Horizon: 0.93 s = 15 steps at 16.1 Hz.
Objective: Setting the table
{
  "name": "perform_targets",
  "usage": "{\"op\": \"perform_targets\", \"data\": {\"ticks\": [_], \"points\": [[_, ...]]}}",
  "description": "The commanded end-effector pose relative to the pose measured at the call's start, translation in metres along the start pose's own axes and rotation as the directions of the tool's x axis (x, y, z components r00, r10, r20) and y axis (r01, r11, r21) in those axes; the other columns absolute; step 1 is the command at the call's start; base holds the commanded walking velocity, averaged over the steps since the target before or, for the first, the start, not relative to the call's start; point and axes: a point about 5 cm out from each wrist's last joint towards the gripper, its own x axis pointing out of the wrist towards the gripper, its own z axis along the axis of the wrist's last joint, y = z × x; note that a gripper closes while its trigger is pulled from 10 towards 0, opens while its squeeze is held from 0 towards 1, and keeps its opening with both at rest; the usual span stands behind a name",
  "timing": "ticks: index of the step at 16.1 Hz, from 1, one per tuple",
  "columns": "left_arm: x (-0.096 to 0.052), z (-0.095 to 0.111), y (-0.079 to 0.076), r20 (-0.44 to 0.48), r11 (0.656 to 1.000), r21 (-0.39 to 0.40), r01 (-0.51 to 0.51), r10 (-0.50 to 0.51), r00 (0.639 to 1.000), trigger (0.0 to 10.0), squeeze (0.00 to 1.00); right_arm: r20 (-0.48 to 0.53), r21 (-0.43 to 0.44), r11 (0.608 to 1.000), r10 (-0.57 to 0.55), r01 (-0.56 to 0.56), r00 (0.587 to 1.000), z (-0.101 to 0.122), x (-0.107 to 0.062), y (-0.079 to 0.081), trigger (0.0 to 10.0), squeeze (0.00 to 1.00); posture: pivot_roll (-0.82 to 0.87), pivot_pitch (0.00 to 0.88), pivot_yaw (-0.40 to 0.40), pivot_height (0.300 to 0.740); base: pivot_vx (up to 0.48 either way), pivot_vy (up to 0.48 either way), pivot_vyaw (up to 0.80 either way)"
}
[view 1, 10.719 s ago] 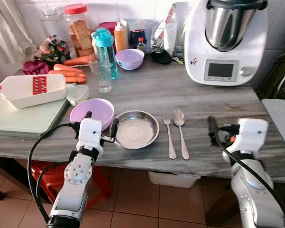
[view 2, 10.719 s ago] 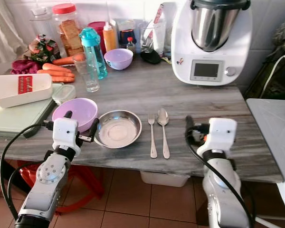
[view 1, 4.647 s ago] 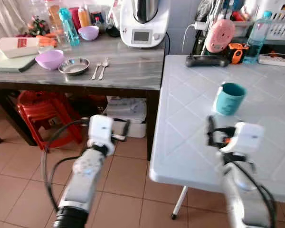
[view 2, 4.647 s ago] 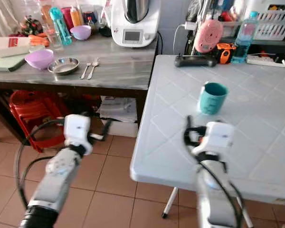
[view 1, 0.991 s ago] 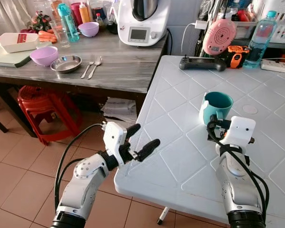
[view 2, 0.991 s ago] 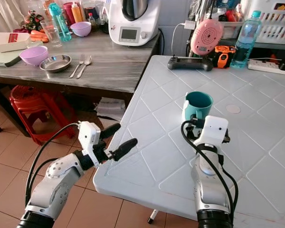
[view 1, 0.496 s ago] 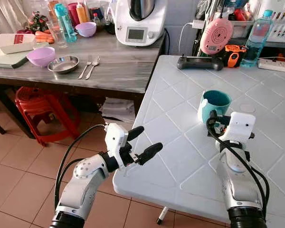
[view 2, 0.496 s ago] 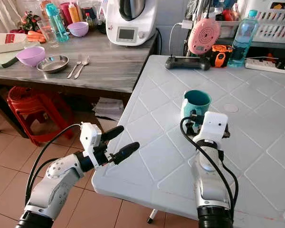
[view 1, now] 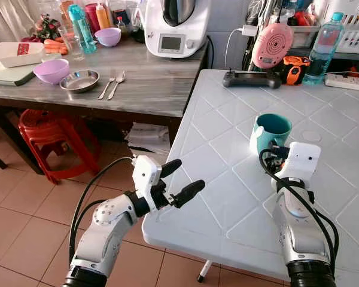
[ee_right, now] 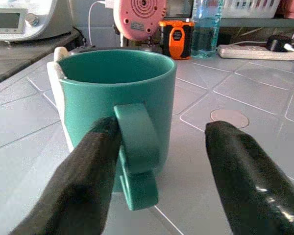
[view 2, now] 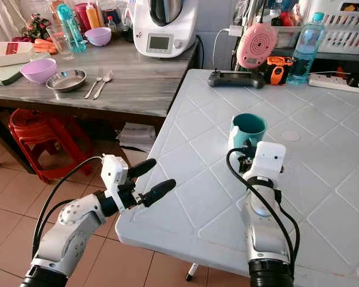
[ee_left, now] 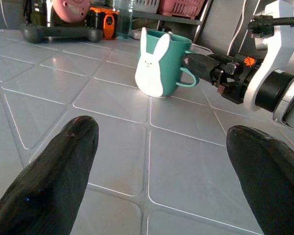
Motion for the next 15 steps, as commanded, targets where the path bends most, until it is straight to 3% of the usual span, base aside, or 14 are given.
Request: {"op": "perform_targets", "data": {"ticks": [1, 4, 15], "points": [[-0.0003, -0.0002, 0.0014, -0.011, 1.000, 0.010, -0.007, 0.007, 1.000, 10.0, 0.00, 0.009, 0.016, 1.000, 0.024, -0.024, 1.000, 0.0026, 0.0023, 0.0053, 0.0, 0.00, -0.05, 0.035, 0.072, 0.740, 0.000, 0.000, 0.00], [0.0004, -0.0014, 0.0014, -0.015, 1.000, 0.011, -0.011, 0.011, 1.000, 10.0, 0.00, -0.001, 0.018, 0.999, 0.033, -0.033, 0.999, 0.0014, 0.0035, 0.0054, 0.5, 0.00, -0.05, 0.037, 0.070, 0.740, 0.000, 0.000, 0.00], [0.0014, -0.0002, 0.0007, -0.004, 1.000, 0.007, 0.002, -0.002, 1.000, 10.0, 0.00, -0.008, 0.038, 0.998, 0.044, -0.043, 0.999, 0.0001, 0.0062, 0.0050, 0.0, 0.00, -0.05, 0.033, 0.069, 0.740, 0.000, 0.000, 0.00]]}}
